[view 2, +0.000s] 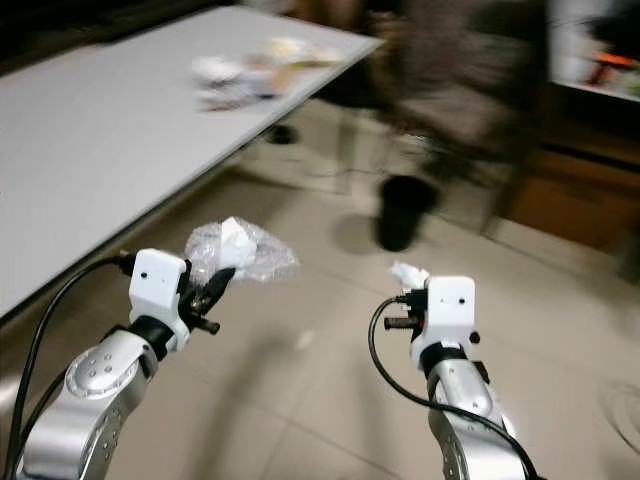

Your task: Picking trash to rubbish bin

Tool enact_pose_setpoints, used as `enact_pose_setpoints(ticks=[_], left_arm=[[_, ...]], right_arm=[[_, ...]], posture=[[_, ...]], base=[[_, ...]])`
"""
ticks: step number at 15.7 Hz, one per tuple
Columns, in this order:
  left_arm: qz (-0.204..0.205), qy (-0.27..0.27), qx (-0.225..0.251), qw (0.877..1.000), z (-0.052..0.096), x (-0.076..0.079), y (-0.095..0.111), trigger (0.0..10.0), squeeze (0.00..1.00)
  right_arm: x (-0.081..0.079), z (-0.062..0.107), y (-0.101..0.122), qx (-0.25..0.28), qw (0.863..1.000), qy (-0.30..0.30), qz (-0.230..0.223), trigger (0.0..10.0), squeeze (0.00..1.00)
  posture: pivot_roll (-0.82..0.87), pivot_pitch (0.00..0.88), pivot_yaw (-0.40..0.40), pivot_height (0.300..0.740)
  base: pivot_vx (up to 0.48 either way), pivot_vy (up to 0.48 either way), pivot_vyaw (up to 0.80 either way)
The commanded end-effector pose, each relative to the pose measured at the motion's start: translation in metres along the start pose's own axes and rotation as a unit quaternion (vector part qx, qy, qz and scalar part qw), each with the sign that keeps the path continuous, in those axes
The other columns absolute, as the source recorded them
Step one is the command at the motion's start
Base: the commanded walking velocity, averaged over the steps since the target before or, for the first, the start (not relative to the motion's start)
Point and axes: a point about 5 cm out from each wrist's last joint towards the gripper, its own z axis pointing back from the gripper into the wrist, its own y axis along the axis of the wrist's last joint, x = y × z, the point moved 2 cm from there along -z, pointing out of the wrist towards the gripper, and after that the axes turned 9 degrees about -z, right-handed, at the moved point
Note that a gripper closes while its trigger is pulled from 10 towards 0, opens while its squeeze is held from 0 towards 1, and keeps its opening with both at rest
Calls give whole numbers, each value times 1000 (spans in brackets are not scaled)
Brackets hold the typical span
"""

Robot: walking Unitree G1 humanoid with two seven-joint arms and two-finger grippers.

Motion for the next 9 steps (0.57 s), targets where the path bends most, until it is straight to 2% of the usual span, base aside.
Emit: enact_pose_setpoints(ticks=[1, 9], left_arm=[[-3, -7, 0, 1000, -2, 1, -1, 10000, 0], [-12, 9, -7, 1000, -8, -2, -7, 10000, 0]], right_arm=[[-1, -1, 0, 2, 1000, 1, 1, 10000, 0], [-7, -9, -2, -6, 1000, 22, 19, 10000, 0]], posture=[[-43, 38, -28, 740], [-51, 42, -25, 740]], base=[[360, 0, -531], [384, 0, 0]])
